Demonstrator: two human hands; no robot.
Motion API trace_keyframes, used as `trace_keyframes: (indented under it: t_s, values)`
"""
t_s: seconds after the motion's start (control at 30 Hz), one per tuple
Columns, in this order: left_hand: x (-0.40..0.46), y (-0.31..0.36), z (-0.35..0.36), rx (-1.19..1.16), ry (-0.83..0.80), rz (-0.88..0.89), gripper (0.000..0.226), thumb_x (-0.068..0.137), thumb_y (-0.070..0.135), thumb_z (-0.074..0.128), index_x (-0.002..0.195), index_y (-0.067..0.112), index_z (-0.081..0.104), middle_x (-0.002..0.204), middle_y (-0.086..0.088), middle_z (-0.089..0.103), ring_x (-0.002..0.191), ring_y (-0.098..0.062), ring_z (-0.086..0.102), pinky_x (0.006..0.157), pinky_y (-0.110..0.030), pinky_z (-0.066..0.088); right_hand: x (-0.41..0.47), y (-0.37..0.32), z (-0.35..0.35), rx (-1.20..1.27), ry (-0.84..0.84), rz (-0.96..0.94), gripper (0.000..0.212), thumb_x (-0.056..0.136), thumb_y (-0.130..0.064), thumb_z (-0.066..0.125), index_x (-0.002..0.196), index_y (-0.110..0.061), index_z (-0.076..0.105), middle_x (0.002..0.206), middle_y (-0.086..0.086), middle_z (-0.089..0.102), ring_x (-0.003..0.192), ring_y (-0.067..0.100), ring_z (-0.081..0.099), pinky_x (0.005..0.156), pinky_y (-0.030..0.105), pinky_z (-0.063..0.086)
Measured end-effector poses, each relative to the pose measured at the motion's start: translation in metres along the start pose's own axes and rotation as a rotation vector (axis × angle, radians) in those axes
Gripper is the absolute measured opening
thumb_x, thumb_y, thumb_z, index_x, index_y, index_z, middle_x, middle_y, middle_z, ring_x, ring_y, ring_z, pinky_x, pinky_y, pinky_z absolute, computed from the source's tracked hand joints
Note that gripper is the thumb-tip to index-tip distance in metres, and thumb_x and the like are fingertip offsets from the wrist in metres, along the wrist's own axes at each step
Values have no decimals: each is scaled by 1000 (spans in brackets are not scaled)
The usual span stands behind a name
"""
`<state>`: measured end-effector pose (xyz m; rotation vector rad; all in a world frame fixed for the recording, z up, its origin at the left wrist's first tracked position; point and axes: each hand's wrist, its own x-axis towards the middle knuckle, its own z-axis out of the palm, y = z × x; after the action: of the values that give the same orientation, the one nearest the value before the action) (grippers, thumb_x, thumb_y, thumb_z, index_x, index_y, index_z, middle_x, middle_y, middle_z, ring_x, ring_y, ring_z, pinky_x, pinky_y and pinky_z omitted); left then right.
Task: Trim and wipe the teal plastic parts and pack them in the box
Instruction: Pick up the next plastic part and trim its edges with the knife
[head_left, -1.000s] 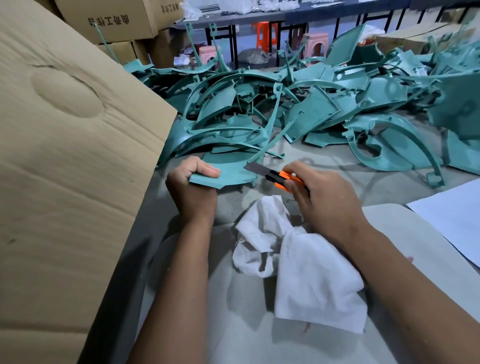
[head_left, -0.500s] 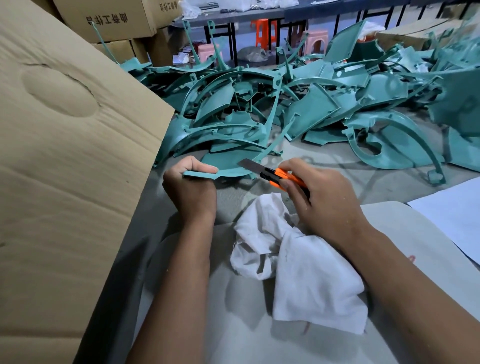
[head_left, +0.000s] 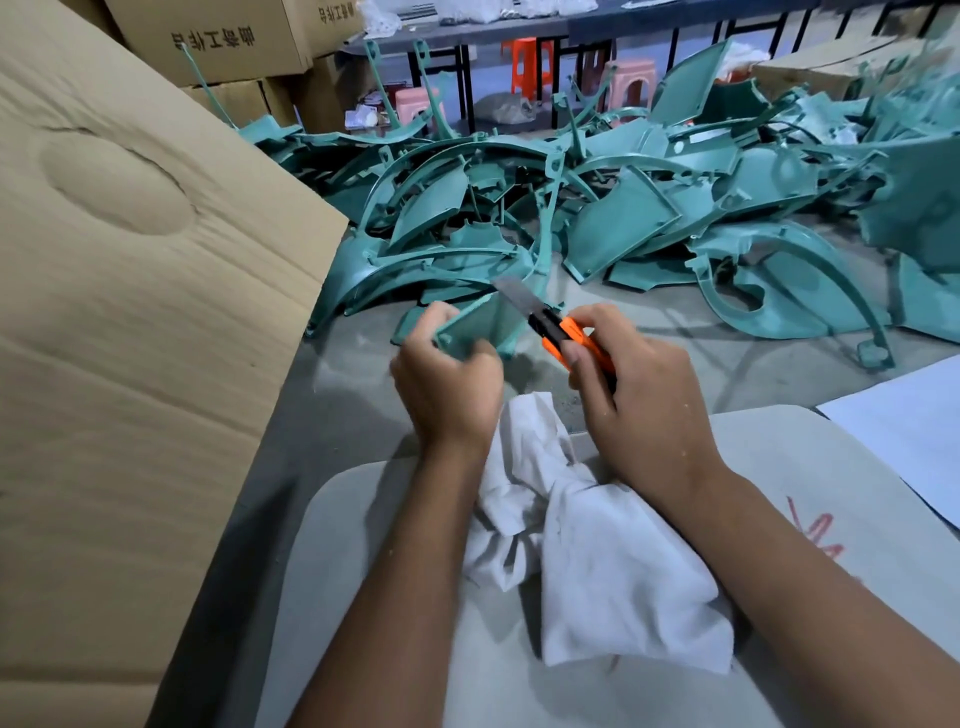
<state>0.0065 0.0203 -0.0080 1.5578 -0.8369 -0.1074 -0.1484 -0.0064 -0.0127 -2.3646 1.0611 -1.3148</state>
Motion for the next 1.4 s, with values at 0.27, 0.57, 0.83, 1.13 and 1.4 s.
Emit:
trace_keyframes:
  t_s: [0.27, 0.57, 0.83, 1.13, 1.4]
  values:
    - [13, -20, -11, 89, -160, 288, 15, 81, 24, 74, 92, 14, 78, 82, 6, 75, 75, -12, 70, 68, -34, 58, 1, 6, -3, 55, 23, -1, 16, 107, -23, 53, 115, -15, 64, 72, -2, 66, 62, 19, 61, 57, 43, 50]
    - [9, -17, -12, 93, -270, 520, 4, 86, 12, 74, 82, 12, 71, 70, 11, 59, 63, -10, 54, 57, -26, 43, 9, 20, -13, -130, 185, 62, 9, 105, -24, 58, 111, -20, 63, 69, -7, 57, 58, 20, 53, 52, 34, 41]
    - [6, -15, -8, 130, -259, 456, 23, 85, 22, 72, 68, 18, 57, 57, 7, 51, 55, -20, 45, 51, -36, 42, 11, 27, -20, -43, 250, 36, 10, 105, -18, 57, 111, -13, 63, 71, -1, 63, 54, 16, 53, 49, 32, 41]
    - [10, -21, -9, 78, -304, 438, 19, 85, 24, 73, 73, 11, 65, 60, -3, 58, 58, -30, 53, 54, -43, 47, 10, 22, -11, -53, 118, 11, 14, 106, -23, 57, 115, -17, 65, 72, -4, 61, 59, 20, 54, 52, 39, 45]
    - [4, -13, -9, -157, -285, 171, 14, 83, 17, 77, 96, 12, 78, 85, 15, 76, 85, -6, 74, 77, -35, 61, 14, 42, -22, -79, 293, 220, 12, 107, -21, 50, 109, -14, 59, 70, 1, 62, 57, 18, 55, 53, 37, 40]
